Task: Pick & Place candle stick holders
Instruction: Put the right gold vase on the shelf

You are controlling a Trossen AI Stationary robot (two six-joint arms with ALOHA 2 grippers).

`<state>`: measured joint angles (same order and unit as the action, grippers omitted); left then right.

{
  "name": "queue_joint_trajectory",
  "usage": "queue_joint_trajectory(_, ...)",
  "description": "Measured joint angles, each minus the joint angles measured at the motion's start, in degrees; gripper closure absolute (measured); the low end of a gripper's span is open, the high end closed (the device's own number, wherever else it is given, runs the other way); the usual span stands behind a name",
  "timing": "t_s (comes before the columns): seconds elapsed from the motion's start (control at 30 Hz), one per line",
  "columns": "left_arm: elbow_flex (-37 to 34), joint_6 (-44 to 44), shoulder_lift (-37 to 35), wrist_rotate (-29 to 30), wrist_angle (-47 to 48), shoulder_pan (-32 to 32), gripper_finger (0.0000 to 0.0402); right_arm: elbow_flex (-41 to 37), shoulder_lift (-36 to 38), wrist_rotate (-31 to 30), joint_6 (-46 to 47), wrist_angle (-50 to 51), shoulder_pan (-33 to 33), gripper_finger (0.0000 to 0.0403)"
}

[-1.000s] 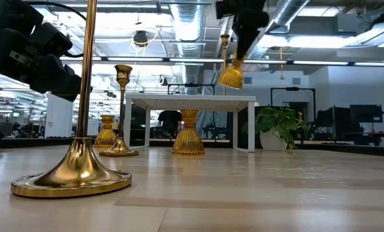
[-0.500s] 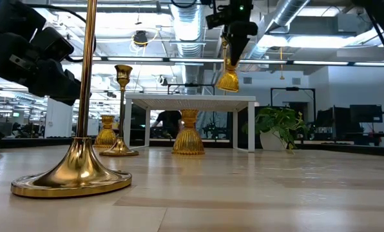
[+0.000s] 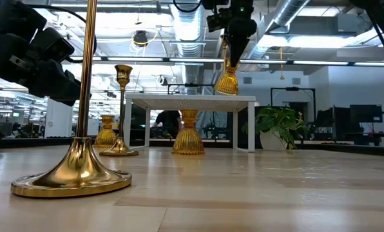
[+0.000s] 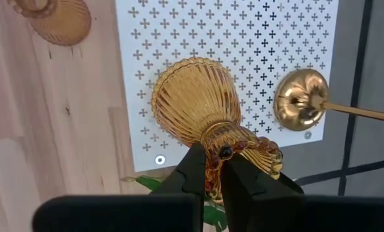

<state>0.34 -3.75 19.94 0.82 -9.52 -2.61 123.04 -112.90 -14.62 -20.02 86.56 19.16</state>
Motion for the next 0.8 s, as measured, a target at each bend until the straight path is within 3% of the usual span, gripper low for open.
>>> queue_joint_trajectory(0.33, 0.01, 0.0, 0.0, 0.0, -0.02, 0.0, 0.0394, -1.22, 0.02, 2.56, 0.15, -0.45, 0.16, 0.0388)
queue_joint_trajectory(0.63, 0.0, -0.16, 0.0, 0.0, -0.02, 0.0, 0.0394, -2.49, 0.04, 1.08, 0.56, -3.12, 0.54, 0.0386)
queue_joint_trajectory(0.8, 0.01, -0.22, 0.0, 0.0, 0.0, 0.0, 0.0394, -2.49, 0.04, 1.21, 0.58, -3.02, 0.81, 0.0365)
